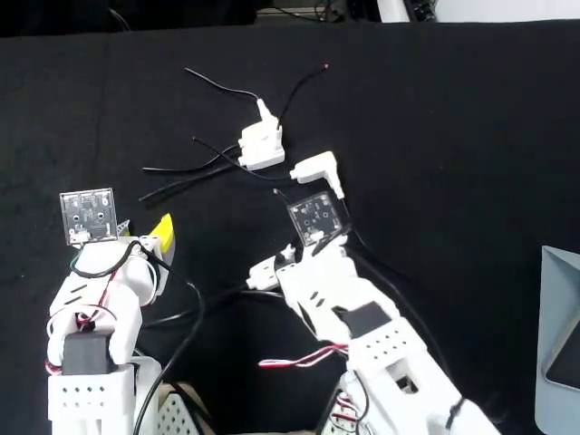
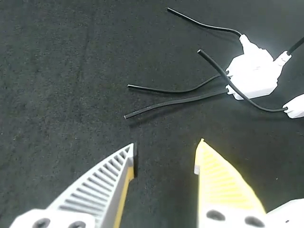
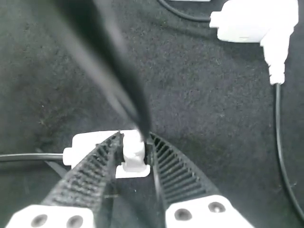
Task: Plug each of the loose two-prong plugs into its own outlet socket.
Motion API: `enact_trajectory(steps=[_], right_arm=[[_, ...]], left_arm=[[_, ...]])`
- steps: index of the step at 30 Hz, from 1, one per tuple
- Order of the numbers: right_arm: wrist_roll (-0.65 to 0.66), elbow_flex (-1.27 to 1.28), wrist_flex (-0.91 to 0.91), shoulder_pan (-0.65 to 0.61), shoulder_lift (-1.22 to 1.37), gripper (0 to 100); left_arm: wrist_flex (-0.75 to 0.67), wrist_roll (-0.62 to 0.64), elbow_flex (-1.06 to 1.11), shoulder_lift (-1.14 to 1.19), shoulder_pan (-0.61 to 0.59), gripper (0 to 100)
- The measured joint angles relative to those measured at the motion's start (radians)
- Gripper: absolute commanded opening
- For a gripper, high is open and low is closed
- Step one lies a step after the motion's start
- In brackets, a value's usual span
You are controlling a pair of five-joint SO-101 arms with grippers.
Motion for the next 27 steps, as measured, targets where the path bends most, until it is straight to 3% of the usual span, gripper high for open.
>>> enact_trajectory(steps=[9,19,27], right_arm=[[0.011,-0.077,-0.020,0.000,0.167,1.1],[0.066,-0.284,0.103,-0.002,0.388,1.1],[0.068,-0.354,0.120,-0.003,0.404,1.2]], left_arm=[[0.000,0.000,0.000,0.000,0.000,21],[0.000,0.000,0.000,0.000,0.000,21],[0.000,0.000,0.000,0.000,0.000,21]])
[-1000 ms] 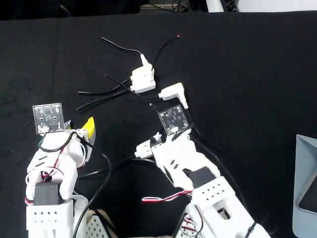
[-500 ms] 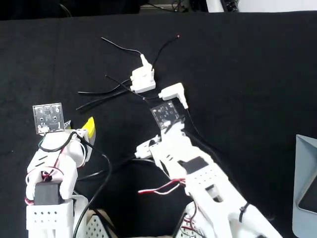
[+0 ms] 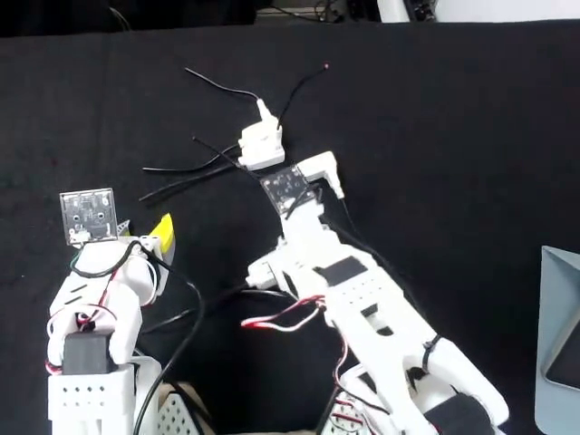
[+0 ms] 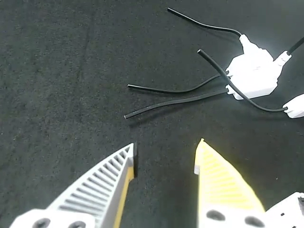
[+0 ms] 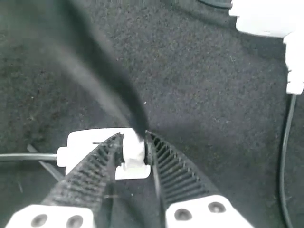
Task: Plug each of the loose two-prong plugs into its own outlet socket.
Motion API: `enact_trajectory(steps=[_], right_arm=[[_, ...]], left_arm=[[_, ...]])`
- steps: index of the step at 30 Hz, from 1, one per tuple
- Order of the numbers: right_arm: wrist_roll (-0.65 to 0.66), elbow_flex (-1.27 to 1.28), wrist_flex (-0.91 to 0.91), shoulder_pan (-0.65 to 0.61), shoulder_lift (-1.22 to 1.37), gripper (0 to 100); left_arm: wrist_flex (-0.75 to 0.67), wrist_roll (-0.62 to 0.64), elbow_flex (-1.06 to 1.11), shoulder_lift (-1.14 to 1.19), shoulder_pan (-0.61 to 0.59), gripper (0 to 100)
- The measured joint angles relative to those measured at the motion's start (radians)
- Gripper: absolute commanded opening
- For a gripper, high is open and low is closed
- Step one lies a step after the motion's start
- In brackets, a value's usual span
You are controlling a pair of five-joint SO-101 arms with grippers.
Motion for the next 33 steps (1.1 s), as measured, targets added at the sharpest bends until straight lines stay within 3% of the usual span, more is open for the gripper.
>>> enact_trajectory(steps=[7,13,18,23,33], right_arm=[[0.002,-0.192,-0.020,0.095,0.026,1.2],[0.002,-0.345,-0.138,0.160,0.235,1.8],[0.003,-0.470,-0.144,0.173,0.453,15.5],[-0.020,-0.545,0.040,0.176,0.425,17.8],[0.018,-0.534,0.563,0.176,0.044,17.0]], left_arm=[[0.000,0.000,0.000,0.000,0.000,21],[0.000,0.000,0.000,0.000,0.000,21],[0.000,0.000,0.000,0.000,0.000,21],[0.000,0.000,0.000,0.000,-0.037,21],[0.000,0.000,0.000,0.000,-0.055,21]])
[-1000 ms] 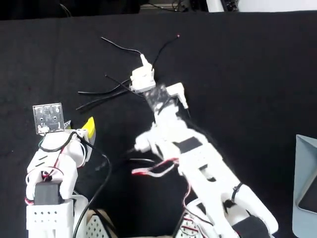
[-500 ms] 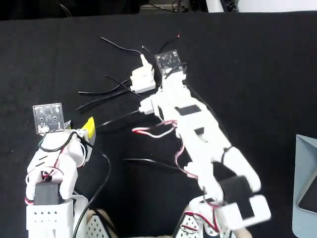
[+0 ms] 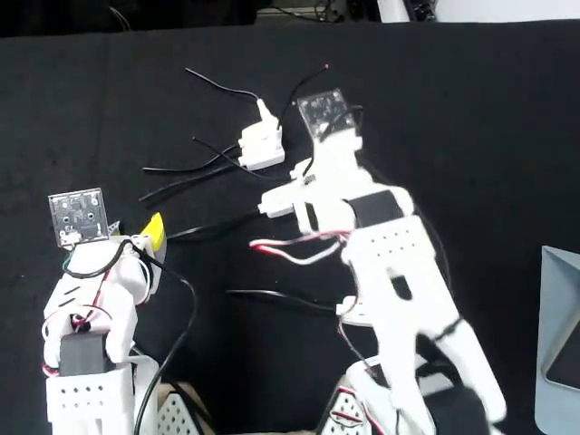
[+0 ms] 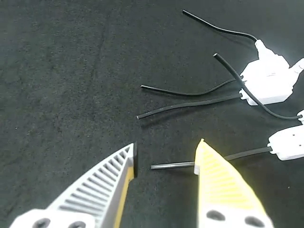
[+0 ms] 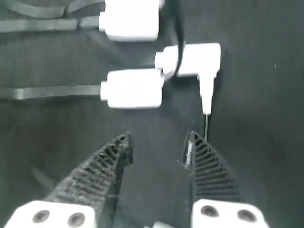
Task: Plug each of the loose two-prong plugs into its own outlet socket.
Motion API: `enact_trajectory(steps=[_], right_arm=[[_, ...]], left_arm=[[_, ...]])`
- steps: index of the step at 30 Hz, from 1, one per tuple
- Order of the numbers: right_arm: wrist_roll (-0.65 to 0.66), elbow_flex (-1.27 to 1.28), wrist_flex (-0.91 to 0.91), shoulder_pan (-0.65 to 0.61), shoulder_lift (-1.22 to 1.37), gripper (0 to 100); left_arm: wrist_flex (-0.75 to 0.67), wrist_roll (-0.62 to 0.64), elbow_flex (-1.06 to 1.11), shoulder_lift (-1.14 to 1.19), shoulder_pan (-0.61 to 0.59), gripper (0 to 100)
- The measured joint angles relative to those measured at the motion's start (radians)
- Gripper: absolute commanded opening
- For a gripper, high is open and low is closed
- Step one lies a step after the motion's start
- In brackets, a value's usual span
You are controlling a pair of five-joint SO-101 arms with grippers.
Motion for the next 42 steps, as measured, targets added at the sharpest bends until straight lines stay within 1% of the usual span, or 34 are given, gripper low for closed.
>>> enact_trajectory(steps=[3,6,9,13,15,22,26,28,32,37,42], right_arm=[[0.092,0.057,0.120,-0.018,-0.041,17.1],[0.189,0.140,0.146,-0.069,-0.049,17.1],[0.258,0.210,0.152,-0.147,-0.049,17.1],[0.282,0.256,0.157,-0.239,-0.049,17.1],[0.284,0.258,0.158,-0.265,-0.049,17.1],[0.287,0.259,0.172,-0.290,-0.054,17.0],[0.288,0.276,0.215,-0.339,-0.091,16.7],[0.288,0.313,0.189,-0.350,-0.094,16.7],[0.287,0.410,0.049,-0.350,-0.087,15.8],[0.285,0.427,-0.023,-0.350,-0.051,1.9],[0.288,0.427,-0.095,-0.344,-0.046,1.1]], left_arm=[[0.000,0.000,0.000,0.000,0.000,21],[0.000,0.000,0.000,0.000,0.000,21],[0.000,0.000,0.000,0.000,0.000,21],[0.000,0.000,0.000,0.000,0.000,21],[0.000,0.000,0.000,0.000,0.000,21],[0.000,0.000,0.000,0.000,0.000,21],[0.000,0.000,0.000,0.000,0.000,21],[0.000,0.000,0.000,0.000,0.000,21],[0.000,0.000,0.000,0.000,0.000,21],[0.000,0.000,0.000,0.000,0.000,21],[0.000,0.000,0.000,0.000,0.000,21]])
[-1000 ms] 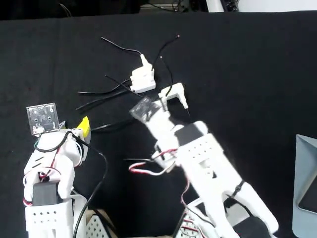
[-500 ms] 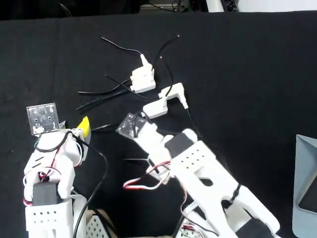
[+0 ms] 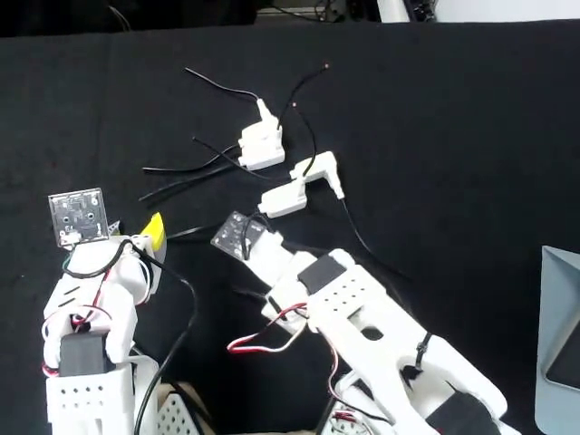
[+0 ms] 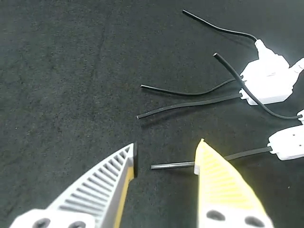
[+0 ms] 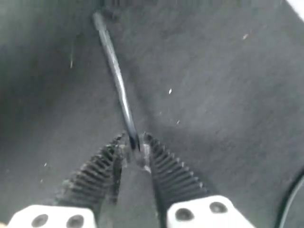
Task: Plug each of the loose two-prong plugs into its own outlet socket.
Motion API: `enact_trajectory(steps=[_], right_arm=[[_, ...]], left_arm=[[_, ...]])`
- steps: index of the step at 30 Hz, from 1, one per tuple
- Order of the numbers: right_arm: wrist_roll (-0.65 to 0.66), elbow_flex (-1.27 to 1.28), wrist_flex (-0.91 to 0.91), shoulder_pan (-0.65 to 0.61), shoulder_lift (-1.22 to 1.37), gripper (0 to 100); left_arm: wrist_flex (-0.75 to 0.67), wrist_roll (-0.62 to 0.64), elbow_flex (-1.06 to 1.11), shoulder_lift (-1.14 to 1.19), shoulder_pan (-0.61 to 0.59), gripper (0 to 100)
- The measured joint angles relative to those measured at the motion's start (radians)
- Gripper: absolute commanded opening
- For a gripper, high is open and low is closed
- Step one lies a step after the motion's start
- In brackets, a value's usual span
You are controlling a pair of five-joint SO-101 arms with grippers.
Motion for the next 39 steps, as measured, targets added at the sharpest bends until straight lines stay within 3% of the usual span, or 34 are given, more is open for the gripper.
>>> enact_trajectory(steps=[6,11,16,21,24,27,30,34,39], right_arm=[[0.000,-0.011,-0.064,0.012,0.000,1.1],[0.041,-0.061,-0.241,0.014,0.002,1.1],[0.157,-0.072,-0.390,-0.083,0.026,1.1],[0.178,-0.158,-0.440,-0.164,0.180,2.8],[0.172,-0.242,-0.440,-0.190,0.321,14.2],[0.061,-0.331,-0.376,-0.213,0.413,22.4],[-0.057,-0.413,-0.250,-0.213,0.419,18.5],[-0.087,-0.439,-0.137,-0.213,0.364,11.8],[-0.143,-0.399,-0.072,-0.213,0.184,15.3]], left_arm=[[0.000,0.000,0.000,0.000,0.000,21],[0.000,0.000,0.000,0.000,0.000,21],[0.000,0.000,-0.029,0.000,-0.066,21],[0.000,0.000,-0.052,0.000,-0.169,21],[0.000,0.000,-0.052,0.000,-0.203,21],[0.000,0.000,-0.052,0.000,-0.232,21],[0.000,0.000,-0.052,0.000,-0.264,21],[0.000,-0.005,-0.052,0.000,-0.308,21],[0.064,-0.160,-0.060,0.002,-0.313,23]])
